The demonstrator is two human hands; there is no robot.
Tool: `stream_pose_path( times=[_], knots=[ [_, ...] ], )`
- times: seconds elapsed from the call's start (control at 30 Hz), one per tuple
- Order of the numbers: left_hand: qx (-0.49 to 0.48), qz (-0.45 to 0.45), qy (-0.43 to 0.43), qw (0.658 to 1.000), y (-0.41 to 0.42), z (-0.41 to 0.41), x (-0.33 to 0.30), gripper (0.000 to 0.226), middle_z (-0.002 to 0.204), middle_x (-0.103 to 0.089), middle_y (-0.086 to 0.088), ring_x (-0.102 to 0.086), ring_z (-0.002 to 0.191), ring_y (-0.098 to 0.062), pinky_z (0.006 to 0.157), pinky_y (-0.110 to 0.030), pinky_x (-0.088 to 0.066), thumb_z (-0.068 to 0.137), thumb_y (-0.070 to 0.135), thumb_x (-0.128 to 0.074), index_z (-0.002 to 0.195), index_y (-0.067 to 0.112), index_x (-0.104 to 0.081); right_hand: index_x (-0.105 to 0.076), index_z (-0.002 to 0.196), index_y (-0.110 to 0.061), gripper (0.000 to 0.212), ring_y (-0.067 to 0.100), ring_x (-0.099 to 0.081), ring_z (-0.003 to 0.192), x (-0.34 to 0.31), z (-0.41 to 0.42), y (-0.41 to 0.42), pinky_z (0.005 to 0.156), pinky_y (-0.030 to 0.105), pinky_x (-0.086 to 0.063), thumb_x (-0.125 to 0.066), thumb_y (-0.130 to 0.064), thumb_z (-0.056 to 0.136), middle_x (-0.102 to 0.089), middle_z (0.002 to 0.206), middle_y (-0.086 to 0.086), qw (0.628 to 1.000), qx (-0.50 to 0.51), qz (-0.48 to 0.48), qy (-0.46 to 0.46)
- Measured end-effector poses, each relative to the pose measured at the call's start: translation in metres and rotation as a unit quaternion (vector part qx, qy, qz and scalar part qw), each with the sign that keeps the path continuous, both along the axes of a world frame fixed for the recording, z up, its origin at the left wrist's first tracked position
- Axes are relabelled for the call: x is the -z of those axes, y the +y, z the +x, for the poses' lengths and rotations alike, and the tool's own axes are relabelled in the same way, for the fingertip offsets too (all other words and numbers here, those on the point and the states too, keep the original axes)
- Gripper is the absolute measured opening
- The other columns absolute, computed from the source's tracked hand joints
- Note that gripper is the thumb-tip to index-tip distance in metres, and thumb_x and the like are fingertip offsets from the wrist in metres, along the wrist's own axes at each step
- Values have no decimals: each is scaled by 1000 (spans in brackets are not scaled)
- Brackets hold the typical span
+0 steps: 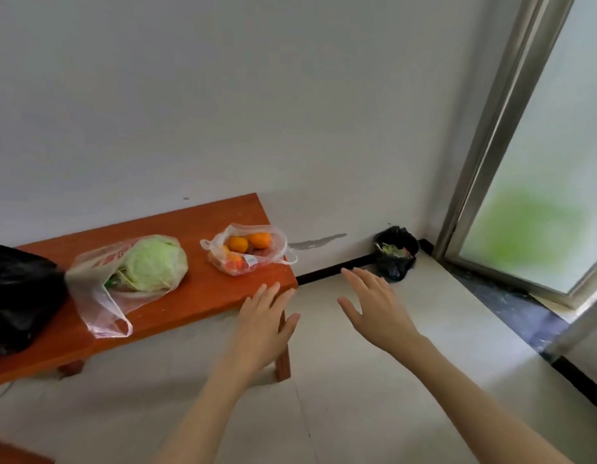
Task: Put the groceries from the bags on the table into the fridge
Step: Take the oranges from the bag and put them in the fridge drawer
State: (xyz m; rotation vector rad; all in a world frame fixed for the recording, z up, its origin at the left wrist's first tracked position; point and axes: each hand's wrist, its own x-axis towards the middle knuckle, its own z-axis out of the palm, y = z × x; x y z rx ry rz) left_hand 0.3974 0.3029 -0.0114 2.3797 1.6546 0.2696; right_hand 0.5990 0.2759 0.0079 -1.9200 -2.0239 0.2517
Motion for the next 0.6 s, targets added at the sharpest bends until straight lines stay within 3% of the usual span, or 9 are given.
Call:
stream_pose_path(
  times=[0.27, 0.43, 0.6],
  knots=[
    [-67, 0, -30, 997, 116, -65, 8, 50, 154, -21, 3, -15, 142, -14, 115, -34, -17, 97, 43, -33, 144, 27, -27, -27, 144, -22, 51, 16, -28, 138, 5, -50, 129, 113, 30, -20, -36, -40, 97, -34, 148, -1, 998, -49, -35, -19],
    [-51, 7, -48, 998, 200, -92, 28, 43, 146, -36, 3, -33, 133, -11, 108, -25, -27, 96, 36, -42, 137, 24, -39, -32, 142, -23, 47, 17, -33, 135, 30, -78, 213, 110, 31, -26, -38, -37, 97, -38, 146, -1, 997, -54, -56, -6],
    [-20, -29, -23, 999, 284, -114, 52, 43, 148, -33, 3, -29, 136, -12, 110, -29, -26, 97, 35, -38, 139, 25, -36, -36, 140, -25, 43, 18, -36, 130, 67, -116, 289, 107, 33, -31, -38, -34, 97, -40, 143, -1, 994, -46, -92, -18]
  ],
)
